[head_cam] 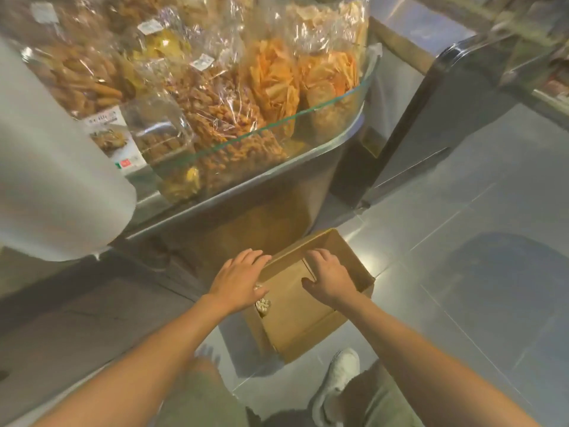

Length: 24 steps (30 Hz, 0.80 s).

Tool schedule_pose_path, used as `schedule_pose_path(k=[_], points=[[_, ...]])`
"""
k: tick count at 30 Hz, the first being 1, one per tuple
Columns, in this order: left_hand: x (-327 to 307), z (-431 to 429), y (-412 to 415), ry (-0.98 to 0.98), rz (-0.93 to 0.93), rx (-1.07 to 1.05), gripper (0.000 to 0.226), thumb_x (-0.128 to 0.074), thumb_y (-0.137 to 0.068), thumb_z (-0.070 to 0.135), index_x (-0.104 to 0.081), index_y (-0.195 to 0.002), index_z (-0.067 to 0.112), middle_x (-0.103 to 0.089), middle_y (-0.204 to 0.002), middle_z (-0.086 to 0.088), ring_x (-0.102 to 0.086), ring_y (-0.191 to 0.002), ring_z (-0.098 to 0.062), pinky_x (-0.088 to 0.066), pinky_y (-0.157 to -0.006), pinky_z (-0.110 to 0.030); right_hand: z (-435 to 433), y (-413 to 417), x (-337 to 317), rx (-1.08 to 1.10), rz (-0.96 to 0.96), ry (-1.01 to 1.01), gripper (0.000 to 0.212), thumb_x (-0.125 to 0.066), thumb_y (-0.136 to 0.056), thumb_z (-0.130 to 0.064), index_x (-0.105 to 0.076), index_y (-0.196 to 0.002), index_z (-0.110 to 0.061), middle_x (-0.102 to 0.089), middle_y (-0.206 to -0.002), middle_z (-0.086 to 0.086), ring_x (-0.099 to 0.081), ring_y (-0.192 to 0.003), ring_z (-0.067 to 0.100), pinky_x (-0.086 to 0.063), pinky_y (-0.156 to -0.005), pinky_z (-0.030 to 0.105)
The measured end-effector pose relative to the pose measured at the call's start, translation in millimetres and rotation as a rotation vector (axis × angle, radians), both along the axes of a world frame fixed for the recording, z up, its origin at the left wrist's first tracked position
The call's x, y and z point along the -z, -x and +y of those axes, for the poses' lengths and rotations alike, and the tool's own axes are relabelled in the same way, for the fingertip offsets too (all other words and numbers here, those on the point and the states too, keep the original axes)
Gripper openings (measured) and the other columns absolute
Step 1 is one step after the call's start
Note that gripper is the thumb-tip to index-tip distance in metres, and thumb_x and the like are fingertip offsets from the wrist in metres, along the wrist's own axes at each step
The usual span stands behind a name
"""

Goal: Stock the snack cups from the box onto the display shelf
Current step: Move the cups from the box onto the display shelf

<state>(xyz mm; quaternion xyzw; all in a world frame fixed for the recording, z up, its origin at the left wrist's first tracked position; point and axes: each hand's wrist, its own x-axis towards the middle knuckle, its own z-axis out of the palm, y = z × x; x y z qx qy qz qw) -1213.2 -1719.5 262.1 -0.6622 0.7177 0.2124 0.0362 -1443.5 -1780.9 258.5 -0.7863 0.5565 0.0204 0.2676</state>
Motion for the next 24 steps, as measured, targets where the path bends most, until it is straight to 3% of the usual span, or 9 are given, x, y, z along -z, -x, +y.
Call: schedule_pose_path(k=[7,13,17,24], points=[[179.8,-24.5,-3.8,0.014,0.014,-0.026,0.077,-0.063,-0.096,0.050,-0.027,-0.161,0.029,-0.023,-0.169,0.003,-0.013,-0.157,-0.020,-0.025,-0.123,-0.044,-23.1,-14.1,223.7,-0.167,0.037,-0.071,0.073,-0.066,-0.083,-0.046,-0.038,-0.147,-0.022,-0.045,-0.148,0.005,-0.041,-0.139,0.030,-0.048,-0.102,0.047],[281.5,-33.5,-16.7,0.068,0.028,-0.020,0.077,-0.066,-0.095,0.043,-0.028,-0.160,0.028,-0.021,-0.169,0.003,-0.012,-0.157,-0.019,-0.023,-0.124,-0.045,-11.9,-45.0,373.2,-0.218,0.091,-0.231,0.087,-0.076,-0.084,-0.044,-0.033,-0.153,-0.012,-0.046,-0.145,0.014,-0.046,-0.132,0.036,-0.043,-0.104,0.043],[307.5,-34.2,-27.5,0.127,0.048,-0.001,0.076,-0.068,-0.093,0.041,-0.033,-0.159,0.028,-0.025,-0.168,0.002,-0.015,-0.156,-0.020,-0.026,-0.123,-0.046,-3.9,-68.7,423.9,-0.177,0.081,-0.290,0.092,-0.080,-0.076,-0.048,-0.036,-0.150,-0.015,-0.048,-0.142,0.013,-0.047,-0.131,0.036,-0.045,-0.105,0.045],[320.1,-29.7,-37.1,0.162,0.065,0.060,0.067,-0.065,-0.095,0.037,-0.038,-0.156,0.027,-0.032,-0.164,0.003,-0.025,-0.150,-0.018,-0.033,-0.116,-0.043,14.6,-93.5,457.6,-0.127,0.019,-0.307,0.063,-0.077,-0.075,-0.042,-0.046,-0.127,-0.023,-0.059,-0.119,0.002,-0.060,-0.109,0.027,-0.053,-0.090,0.043]])
